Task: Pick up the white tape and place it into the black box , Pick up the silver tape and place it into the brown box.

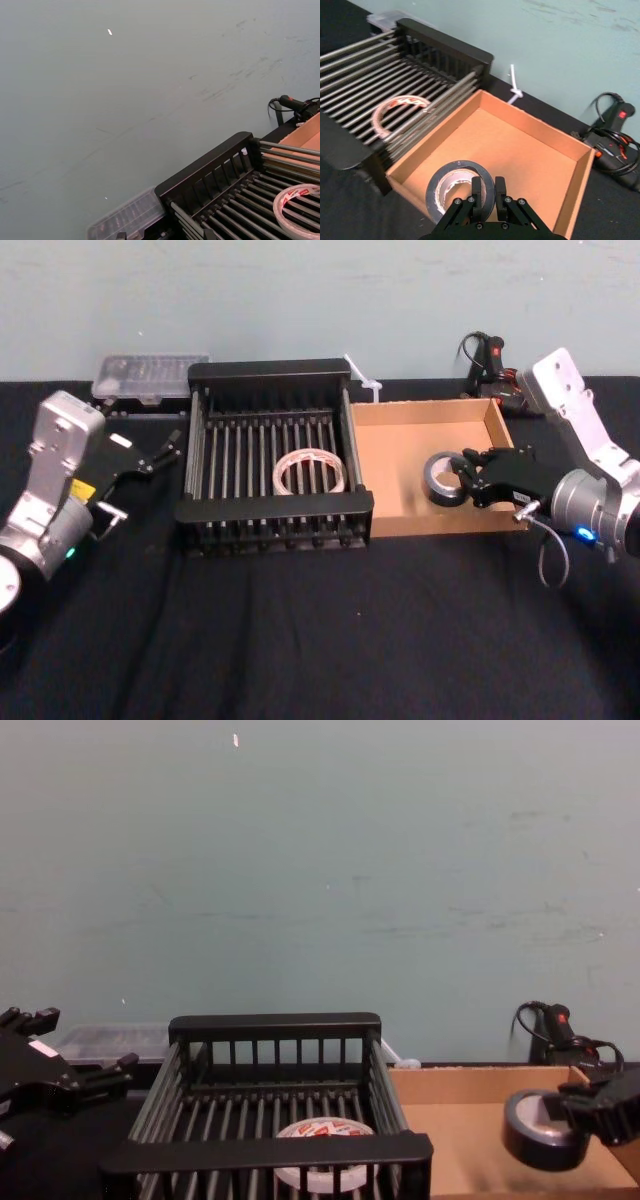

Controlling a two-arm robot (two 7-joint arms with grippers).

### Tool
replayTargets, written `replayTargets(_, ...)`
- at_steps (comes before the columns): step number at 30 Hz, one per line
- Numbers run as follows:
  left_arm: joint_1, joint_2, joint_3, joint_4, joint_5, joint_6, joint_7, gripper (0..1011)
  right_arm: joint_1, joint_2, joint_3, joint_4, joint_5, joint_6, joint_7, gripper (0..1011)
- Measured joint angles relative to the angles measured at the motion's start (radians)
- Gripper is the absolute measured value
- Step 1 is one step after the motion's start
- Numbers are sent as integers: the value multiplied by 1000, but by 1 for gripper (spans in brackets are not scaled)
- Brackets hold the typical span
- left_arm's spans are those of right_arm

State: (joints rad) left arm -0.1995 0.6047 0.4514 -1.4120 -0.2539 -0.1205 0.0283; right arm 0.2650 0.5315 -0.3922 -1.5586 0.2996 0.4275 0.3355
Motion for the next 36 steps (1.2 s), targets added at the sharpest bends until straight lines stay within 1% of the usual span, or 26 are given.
replayTargets(5, 0, 0, 0, 0, 0, 0, 0, 1001, 26, -32, 6, 47, -18, 1, -16, 161)
replayTargets(12, 0, 0, 0, 0, 0, 0, 0, 1001, 47, -64, 10, 90, -36, 5, -21, 160)
replayTargets(29, 0, 0, 0, 0, 0, 0, 0, 1001, 44, -57, 8, 81, -35, 5, -20, 160)
replayTargets(32, 0, 0, 0, 0, 0, 0, 0, 1001, 43, -56, 8, 79, -34, 5, -20, 200)
replayTargets(33, 0, 0, 0, 0, 0, 0, 0, 1001, 43, -56, 8, 79, -34, 5, -20, 227)
replayTargets(34, 0, 0, 0, 0, 0, 0, 0, 1001, 43, -56, 8, 79, -33, 5, -19, 293)
replayTargets(36, 0, 0, 0, 0, 0, 0, 0, 1001, 43, -56, 7, 79, -33, 5, -19, 334)
